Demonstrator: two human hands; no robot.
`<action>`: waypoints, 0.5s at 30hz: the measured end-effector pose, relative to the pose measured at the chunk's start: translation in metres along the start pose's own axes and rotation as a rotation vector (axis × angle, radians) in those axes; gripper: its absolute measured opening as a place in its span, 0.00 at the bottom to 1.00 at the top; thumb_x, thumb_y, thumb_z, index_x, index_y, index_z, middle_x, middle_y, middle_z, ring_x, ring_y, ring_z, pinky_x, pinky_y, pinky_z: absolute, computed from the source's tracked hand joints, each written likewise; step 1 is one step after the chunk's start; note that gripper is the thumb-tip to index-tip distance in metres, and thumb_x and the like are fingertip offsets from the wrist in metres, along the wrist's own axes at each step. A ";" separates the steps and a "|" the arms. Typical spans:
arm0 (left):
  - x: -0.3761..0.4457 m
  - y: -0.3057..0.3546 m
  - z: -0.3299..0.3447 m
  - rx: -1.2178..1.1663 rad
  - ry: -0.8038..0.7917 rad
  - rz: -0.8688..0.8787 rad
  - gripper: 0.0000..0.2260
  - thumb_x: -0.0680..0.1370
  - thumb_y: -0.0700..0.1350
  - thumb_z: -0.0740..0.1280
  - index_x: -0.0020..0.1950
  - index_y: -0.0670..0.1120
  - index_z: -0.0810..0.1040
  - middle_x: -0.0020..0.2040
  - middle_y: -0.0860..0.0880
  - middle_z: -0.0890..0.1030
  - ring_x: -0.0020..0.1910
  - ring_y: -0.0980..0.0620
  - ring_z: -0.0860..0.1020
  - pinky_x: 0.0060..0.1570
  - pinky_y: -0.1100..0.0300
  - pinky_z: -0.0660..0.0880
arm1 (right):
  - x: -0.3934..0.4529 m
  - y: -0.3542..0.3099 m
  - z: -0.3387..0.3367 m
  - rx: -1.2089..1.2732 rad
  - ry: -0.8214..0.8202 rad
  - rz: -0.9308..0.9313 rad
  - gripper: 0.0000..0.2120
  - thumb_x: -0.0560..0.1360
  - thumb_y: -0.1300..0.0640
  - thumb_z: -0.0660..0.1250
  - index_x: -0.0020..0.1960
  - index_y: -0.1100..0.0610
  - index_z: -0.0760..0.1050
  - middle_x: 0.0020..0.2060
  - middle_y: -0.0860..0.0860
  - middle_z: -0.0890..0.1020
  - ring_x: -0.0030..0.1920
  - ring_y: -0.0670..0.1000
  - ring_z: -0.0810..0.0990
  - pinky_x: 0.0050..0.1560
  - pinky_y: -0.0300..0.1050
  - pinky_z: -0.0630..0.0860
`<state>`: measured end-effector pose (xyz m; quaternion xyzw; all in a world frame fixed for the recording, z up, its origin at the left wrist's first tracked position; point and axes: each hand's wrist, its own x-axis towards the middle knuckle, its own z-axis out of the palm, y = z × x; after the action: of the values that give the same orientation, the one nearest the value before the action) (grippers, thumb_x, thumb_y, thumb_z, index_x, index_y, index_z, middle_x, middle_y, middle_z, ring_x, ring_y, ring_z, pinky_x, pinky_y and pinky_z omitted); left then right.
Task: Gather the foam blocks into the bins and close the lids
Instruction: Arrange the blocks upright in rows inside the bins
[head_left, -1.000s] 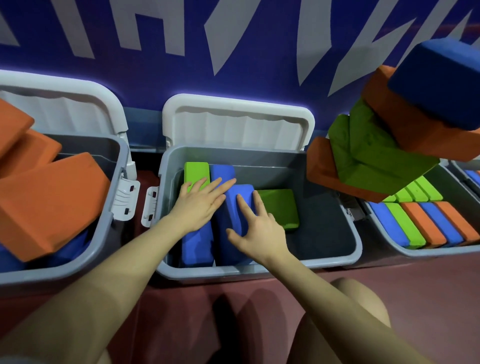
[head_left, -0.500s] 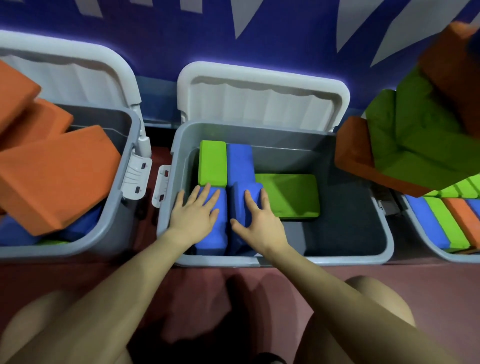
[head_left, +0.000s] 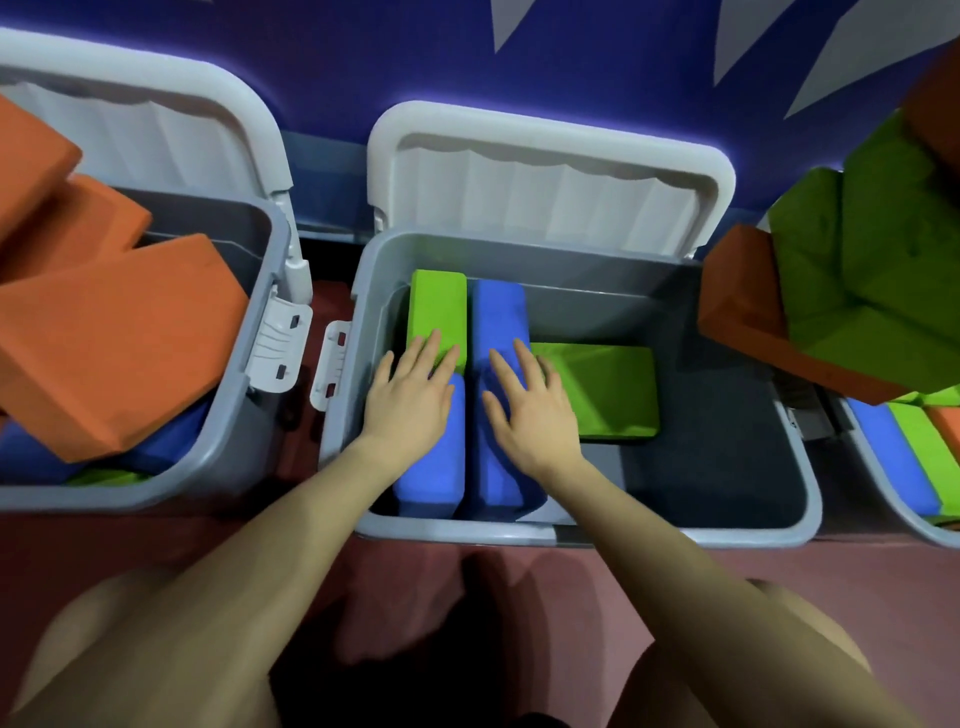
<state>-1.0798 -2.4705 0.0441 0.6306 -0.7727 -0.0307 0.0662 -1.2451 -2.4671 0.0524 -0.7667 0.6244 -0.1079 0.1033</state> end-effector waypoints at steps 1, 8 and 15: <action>0.006 0.002 0.001 -0.041 -0.047 -0.016 0.23 0.80 0.48 0.62 0.75 0.46 0.65 0.76 0.44 0.63 0.74 0.45 0.63 0.69 0.43 0.62 | 0.007 0.004 0.005 0.015 -0.052 -0.028 0.32 0.76 0.41 0.48 0.74 0.56 0.65 0.74 0.57 0.64 0.71 0.67 0.64 0.70 0.58 0.64; 0.011 -0.001 0.030 -0.040 -0.024 -0.087 0.27 0.78 0.54 0.45 0.74 0.46 0.65 0.75 0.46 0.64 0.74 0.45 0.62 0.71 0.44 0.57 | 0.018 0.005 0.035 0.044 -0.097 -0.025 0.36 0.75 0.38 0.36 0.79 0.53 0.49 0.78 0.47 0.48 0.78 0.53 0.42 0.74 0.48 0.37; 0.013 -0.005 0.031 -0.059 0.188 -0.032 0.21 0.79 0.49 0.55 0.67 0.42 0.76 0.67 0.41 0.75 0.66 0.40 0.73 0.67 0.48 0.61 | 0.024 0.001 0.036 0.036 -0.081 0.009 0.34 0.75 0.38 0.35 0.79 0.47 0.47 0.78 0.42 0.46 0.78 0.50 0.40 0.74 0.50 0.34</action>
<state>-1.0822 -2.4851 0.0134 0.6406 -0.7518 0.0047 0.1566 -1.2306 -2.4900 0.0181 -0.7657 0.6210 -0.0878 0.1429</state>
